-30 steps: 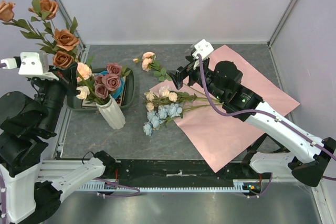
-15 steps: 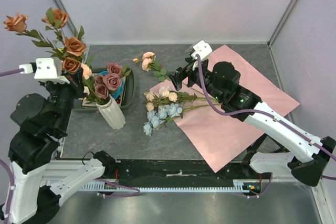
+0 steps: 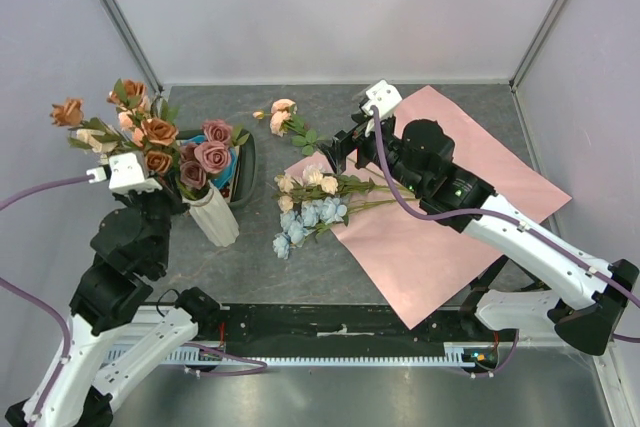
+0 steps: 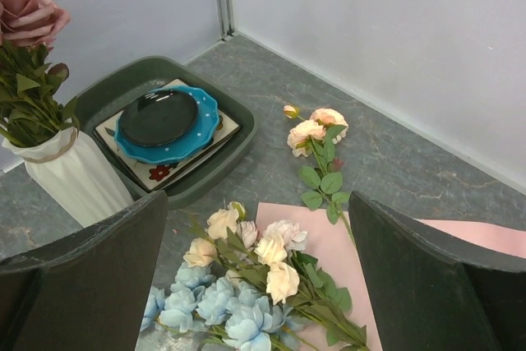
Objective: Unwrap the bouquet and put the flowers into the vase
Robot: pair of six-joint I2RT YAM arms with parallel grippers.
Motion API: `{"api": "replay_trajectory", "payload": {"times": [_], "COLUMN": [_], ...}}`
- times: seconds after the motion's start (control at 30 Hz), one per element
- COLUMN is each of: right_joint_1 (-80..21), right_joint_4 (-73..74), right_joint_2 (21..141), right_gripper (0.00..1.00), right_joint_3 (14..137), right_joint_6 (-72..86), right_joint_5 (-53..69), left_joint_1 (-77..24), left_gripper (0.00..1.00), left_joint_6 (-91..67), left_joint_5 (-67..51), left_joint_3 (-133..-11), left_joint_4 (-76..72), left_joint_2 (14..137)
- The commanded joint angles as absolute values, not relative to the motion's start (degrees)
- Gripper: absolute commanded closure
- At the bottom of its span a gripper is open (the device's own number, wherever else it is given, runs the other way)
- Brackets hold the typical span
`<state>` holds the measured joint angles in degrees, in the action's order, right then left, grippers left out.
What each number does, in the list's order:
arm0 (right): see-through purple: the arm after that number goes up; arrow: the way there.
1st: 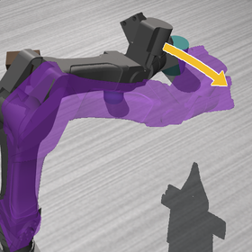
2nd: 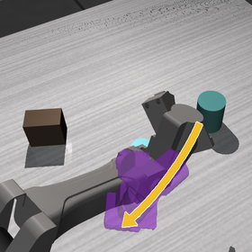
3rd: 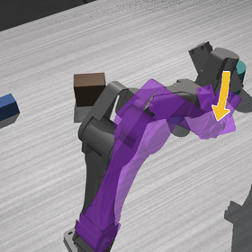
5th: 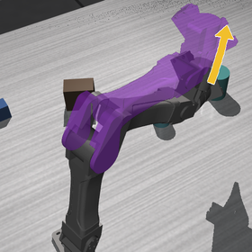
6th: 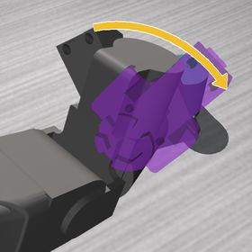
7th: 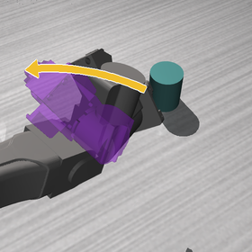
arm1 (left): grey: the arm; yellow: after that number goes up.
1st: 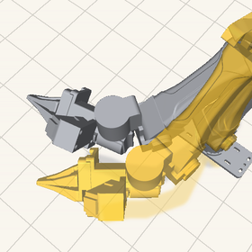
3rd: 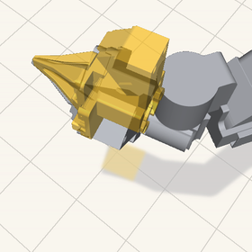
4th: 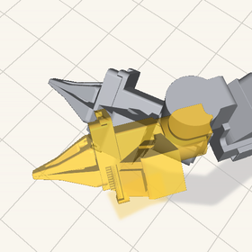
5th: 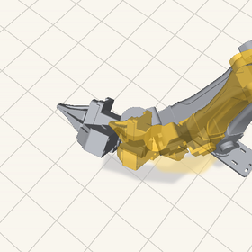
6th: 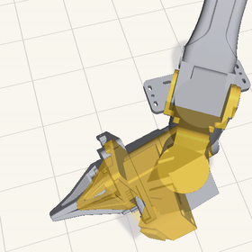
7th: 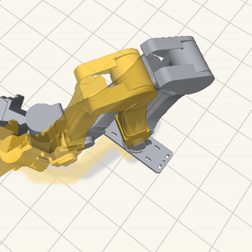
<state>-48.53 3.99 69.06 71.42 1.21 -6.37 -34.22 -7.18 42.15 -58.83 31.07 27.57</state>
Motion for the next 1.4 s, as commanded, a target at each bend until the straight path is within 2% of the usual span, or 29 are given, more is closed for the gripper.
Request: {"api": "replay_trajectory", "payload": {"times": [0.0,0.27,0.37,0.4,0.43,0.6,0.8,0.87,0.97,1.0,1.1,1.27,1.33,1.37], "right_joint_1": [-48.3,-48.3,-48.3,-48.3,-48.2,-43.5,-38.2,-37.9,-36.7,-36.4,-36.2,-35.9,-35.9,-35.9], "right_joint_4": [2.5,2.6,3.5,3.9,4.5,10.5,14.5,15.3,16.7,17.1,18.3,17.4,18.3,18.3], "right_joint_2": [68.8,69.1,69.4,69.7,70.0,72.7,77.5,79.7,83.4,84.4,86.8,90.1,91.3,91.3], "right_gripper": [0.02,0.02,0.02,0.02,0.02,0.02,0.02,0.05,0.2,0.36,0.52,0.68,0.7,0.67], "right_joint_3": [70.8,70.0,69.3,69.2,69.2,68.4,64.2,61.8,60.2,60.0,59.8,58.6,59.3,59.2], "right_joint_6": [2.3,2.3,2.4,2.5,2.4,3.4,7.6,7.0,5.9,5.5,3.1,-2.8,-4.1,-5.5], "right_joint_5": [-6.3,-6.6,-7.0,-7.4,-7.6,-10.3,-9.6,-13.0,-18.2,-18.8,-21.4,-23.7,-21.3,-20.2], "left_joint_1": [-34.2,-34.2,-34.2,-34.2,-34.2,-34.2,-34.2,-34.2,-34.2,-34.2,-34.3,-34.2,-34.2,-34.3], "left_gripper": [0.98,0.97,0.7,0.45,0.33,0.04,0.02,0.02,0.04,0.05,0.05,0.11,0.13,0.14], "left_joint_6": [-12.7,-19.9,-22.2,-22.6,-23.2,-22.8,-18.9,-15.9,-13.5,-13.4,-13.0,-12.4,-12.7,-12.9], "left_joint_5": [46.4,49.3,47.9,47.5,46.9,41.5,34.8,29.6,20.9,18.8,7.4,-15.3,-20.8,-22.0], "left_joint_3": [-51.4,-44.5,-45.3,-45.9,-47.7,-56.0,-65.2,-68.8,-74.2,-75.5,-80.1,-84.0,-83.3,-82.9], "left_joint_4": [26.5,28.8,31.1,31.8,32.7,37.6,37.1,36.0,34.9,35.1,35.1,33.8,32.4,30.8], "left_joint_2": [25.1,23.7,23.4,23.3,22.9,21.4,18.8,19.2,22.7,24.1,31.2,41.6,44.4,44.8]}}
